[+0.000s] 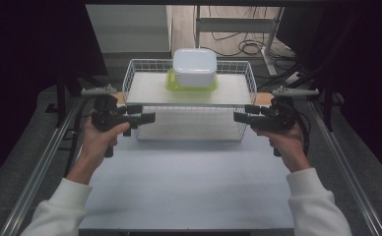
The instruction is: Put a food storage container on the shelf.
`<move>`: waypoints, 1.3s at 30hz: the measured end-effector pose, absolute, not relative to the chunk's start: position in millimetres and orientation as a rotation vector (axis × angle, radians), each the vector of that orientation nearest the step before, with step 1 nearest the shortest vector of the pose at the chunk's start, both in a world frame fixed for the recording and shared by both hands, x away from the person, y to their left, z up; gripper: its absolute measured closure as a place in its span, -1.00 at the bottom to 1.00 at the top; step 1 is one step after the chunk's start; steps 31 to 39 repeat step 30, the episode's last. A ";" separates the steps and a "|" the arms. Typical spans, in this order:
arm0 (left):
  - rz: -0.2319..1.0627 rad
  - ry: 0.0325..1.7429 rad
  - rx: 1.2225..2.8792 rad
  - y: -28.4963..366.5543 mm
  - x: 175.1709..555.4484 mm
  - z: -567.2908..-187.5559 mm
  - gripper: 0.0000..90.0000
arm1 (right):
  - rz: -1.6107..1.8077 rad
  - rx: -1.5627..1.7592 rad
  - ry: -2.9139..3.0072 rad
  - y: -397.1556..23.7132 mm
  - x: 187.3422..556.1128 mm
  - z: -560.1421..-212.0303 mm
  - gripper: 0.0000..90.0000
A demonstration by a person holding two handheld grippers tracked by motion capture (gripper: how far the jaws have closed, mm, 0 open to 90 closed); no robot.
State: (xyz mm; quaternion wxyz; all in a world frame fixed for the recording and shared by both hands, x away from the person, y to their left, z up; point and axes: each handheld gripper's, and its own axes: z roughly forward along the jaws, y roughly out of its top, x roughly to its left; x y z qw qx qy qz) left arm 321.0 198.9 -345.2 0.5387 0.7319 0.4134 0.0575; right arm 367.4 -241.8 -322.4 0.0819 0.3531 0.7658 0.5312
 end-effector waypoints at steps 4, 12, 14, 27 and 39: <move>0.115 1.024 1.759 201.6 302.4 -378.2 -0.49 | 1.550 1.035 2.299 -243.2 342.8 -347.9 -0.27; 0.062 1.094 1.797 204.4 278.6 -440.5 -0.51 | 1.484 1.059 2.352 -253.5 313.0 -405.9 -0.28; 0.065 1.108 1.833 204.4 276.3 -449.1 -0.50 | 1.488 1.088 2.346 -257.0 309.1 -418.6 -0.28; 0.127 1.116 1.852 203.6 271.6 -454.4 -0.49 | 1.444 1.111 2.374 -263.4 302.3 -441.1 -0.38; 0.149 1.130 1.865 205.1 272.2 -456.9 -0.49 | 1.448 1.126 2.370 -264.9 303.9 -443.1 -0.50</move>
